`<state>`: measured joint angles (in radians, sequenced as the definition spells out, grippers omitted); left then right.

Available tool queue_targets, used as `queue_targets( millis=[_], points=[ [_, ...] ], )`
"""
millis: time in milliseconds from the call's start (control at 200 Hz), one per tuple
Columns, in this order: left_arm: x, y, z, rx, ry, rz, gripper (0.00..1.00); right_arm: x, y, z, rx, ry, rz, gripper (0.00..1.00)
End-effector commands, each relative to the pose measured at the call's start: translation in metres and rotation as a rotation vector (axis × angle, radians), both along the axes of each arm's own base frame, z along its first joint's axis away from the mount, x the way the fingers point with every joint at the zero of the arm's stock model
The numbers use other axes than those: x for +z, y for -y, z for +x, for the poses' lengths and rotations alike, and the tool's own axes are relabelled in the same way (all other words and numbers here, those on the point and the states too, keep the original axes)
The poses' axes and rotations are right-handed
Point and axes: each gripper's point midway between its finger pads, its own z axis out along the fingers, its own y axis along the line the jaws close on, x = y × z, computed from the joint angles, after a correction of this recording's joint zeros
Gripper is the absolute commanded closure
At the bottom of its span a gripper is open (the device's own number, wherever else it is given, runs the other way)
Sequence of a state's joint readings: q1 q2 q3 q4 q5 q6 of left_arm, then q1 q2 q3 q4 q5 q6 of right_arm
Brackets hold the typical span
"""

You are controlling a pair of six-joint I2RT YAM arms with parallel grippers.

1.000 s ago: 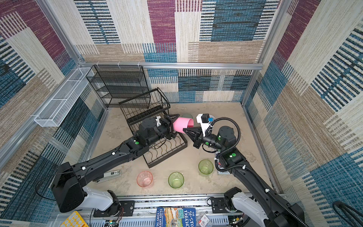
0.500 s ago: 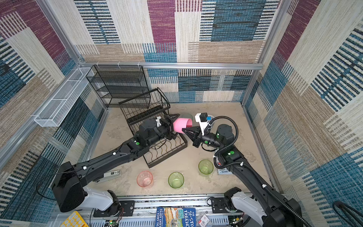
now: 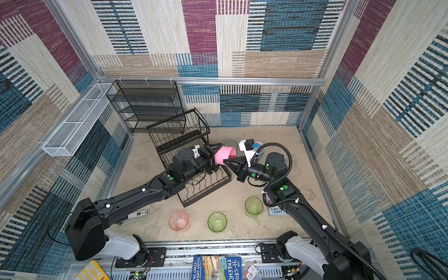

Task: Load cups into a dish rack
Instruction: Place the cup upside down at the dish rack.

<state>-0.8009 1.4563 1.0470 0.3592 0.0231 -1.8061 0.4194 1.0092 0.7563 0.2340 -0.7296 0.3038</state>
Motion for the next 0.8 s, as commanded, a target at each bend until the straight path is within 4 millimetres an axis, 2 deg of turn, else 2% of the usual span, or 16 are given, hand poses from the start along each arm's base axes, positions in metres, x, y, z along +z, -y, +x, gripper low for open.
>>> queue_targets(
  millis=[0,130,316,561,796],
  points=[
    [0.011,-0.005,0.001,0.022,0.046,-0.011,0.36,0.006,0.003,0.005,-0.036,-0.004,0.01,0.84],
    [0.007,-0.013,0.002,0.052,0.057,0.033,0.37,0.002,0.005,0.01,-0.068,-0.036,-0.002,0.6],
    [-0.002,-0.021,0.004,0.079,0.078,0.12,0.38,-0.005,0.015,0.018,-0.155,-0.085,-0.028,0.43],
    [-0.017,-0.034,0.006,0.117,0.136,0.257,0.38,-0.023,0.029,0.033,-0.262,-0.165,-0.063,0.39],
    [-0.033,-0.052,0.009,0.145,0.257,0.502,0.4,-0.036,0.06,0.059,-0.424,-0.228,-0.083,0.38]
  ],
)
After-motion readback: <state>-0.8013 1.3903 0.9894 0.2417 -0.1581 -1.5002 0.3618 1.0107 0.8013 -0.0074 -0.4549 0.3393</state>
